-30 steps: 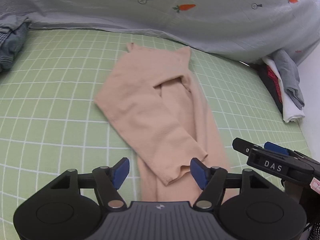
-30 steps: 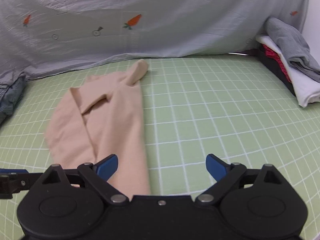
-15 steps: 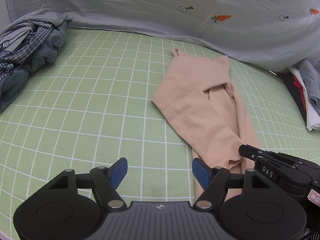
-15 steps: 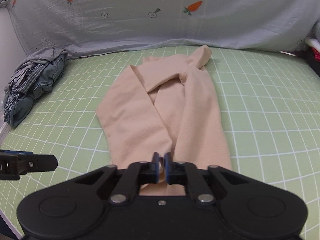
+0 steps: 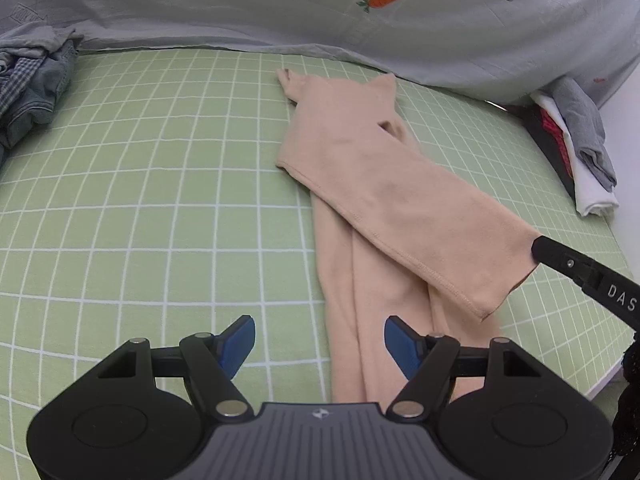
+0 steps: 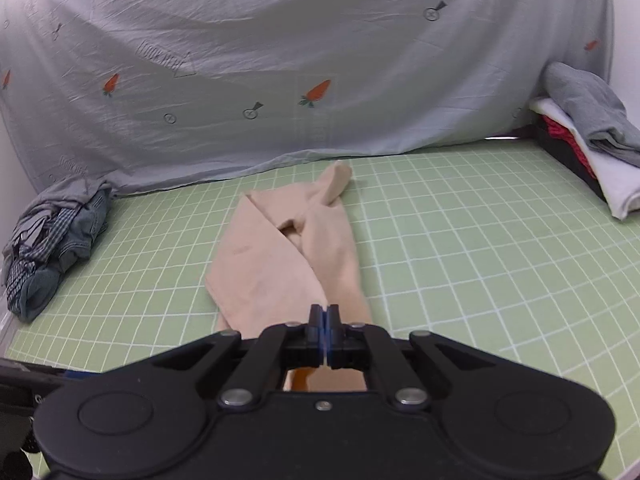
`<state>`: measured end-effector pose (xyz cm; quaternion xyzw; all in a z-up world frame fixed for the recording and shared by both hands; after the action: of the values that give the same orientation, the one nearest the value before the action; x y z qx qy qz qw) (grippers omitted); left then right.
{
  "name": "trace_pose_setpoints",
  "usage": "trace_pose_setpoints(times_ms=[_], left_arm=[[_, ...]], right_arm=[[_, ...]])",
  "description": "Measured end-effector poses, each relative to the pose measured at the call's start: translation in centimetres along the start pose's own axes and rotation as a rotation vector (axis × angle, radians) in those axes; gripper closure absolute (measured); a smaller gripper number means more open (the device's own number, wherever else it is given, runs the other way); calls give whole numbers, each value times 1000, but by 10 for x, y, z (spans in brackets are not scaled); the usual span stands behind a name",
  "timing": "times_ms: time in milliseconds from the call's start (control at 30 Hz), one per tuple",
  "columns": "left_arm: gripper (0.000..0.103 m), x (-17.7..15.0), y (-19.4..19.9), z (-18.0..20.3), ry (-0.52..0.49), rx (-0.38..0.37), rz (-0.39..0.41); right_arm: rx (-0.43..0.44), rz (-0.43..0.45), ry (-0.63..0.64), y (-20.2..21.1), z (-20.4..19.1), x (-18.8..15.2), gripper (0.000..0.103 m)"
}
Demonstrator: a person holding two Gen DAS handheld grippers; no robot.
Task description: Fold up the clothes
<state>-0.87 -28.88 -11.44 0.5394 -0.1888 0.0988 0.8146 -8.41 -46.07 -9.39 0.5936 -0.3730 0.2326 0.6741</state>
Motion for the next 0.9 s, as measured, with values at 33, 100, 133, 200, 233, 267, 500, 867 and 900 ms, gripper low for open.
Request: trace_pose_setpoints(times_ms=[33,100,133,200,233,267,500,867,900], left_arm=[[31,-4,-2,3,-4,-3,-11],[31,-11,-6,6,-7,-3,-31],[31,-14,-8,7,-9,2,-36],[31,-20,-10,9,-12,11,-48],[31,-22,-11,10,-13,16,-54],[31,-25,-12,10,-14,21,-59],[31,-43,-17,11,-16,57,-93],[31,-56,-23,12,-16,86,-121],[31,-55,-24,13,-17,86,-121]], right_arm=[[-3,-17,-18,2,5,-6,102],[-3,-55,-55,3,15,-19,102],[4,-78,-75,3,18,-26,102],[18,-124,-115,1,24,-40,102],[25,-147,-135,1,28,-48,102],[31,-164,-150,0,30,-54,102],[56,-262,-157,-5,29,-83,102],[96,-334,-66,-5,18,-100,102],[87,-325,-45,-3,17,-98,102]])
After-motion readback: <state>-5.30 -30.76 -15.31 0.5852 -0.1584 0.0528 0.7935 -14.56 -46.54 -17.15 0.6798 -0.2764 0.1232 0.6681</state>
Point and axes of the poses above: each gripper's, at about its wrist camera, not at the fingertips, and y roughly against the way its jaws point, z to its right, x to its top, the point moved 4 cm from there along -y, roughly the way its jaws point, and after that the axes turned 14 degrees about y, right-handed, at the moved point
